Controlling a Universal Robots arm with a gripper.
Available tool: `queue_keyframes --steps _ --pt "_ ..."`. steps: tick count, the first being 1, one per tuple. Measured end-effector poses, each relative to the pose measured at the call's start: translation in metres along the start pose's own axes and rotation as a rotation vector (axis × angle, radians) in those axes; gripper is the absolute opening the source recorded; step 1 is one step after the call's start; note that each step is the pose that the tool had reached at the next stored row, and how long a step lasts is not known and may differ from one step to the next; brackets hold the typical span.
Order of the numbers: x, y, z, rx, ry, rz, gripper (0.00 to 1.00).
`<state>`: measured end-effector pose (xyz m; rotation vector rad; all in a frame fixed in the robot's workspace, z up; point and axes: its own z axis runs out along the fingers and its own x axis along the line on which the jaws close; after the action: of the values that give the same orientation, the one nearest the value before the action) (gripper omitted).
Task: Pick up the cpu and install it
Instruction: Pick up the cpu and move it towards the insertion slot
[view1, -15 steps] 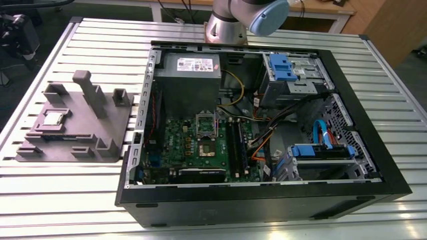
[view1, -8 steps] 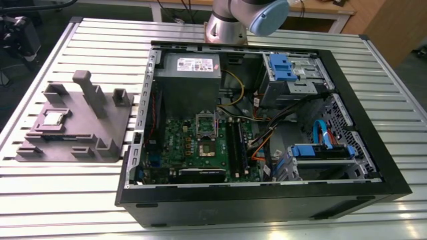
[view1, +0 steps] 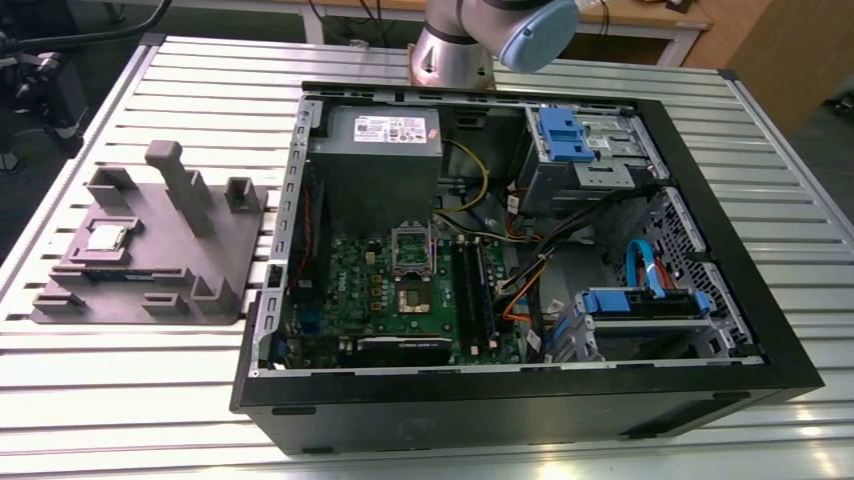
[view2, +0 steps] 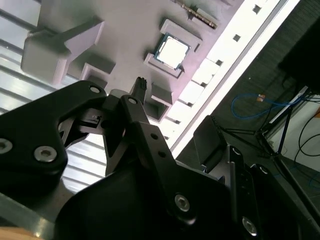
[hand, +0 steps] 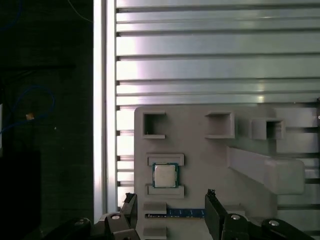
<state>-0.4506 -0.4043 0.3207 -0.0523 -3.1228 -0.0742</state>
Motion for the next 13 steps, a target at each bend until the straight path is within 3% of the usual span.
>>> queue_keyframes --steps 3,13 --pt "-0.0003 -0.0043 0.0049 -0.0033 -0.0002 0.000 0.65" --pt "-0.0006 -0.0114 0.0148 -0.0035 0.0001 0.000 0.65"
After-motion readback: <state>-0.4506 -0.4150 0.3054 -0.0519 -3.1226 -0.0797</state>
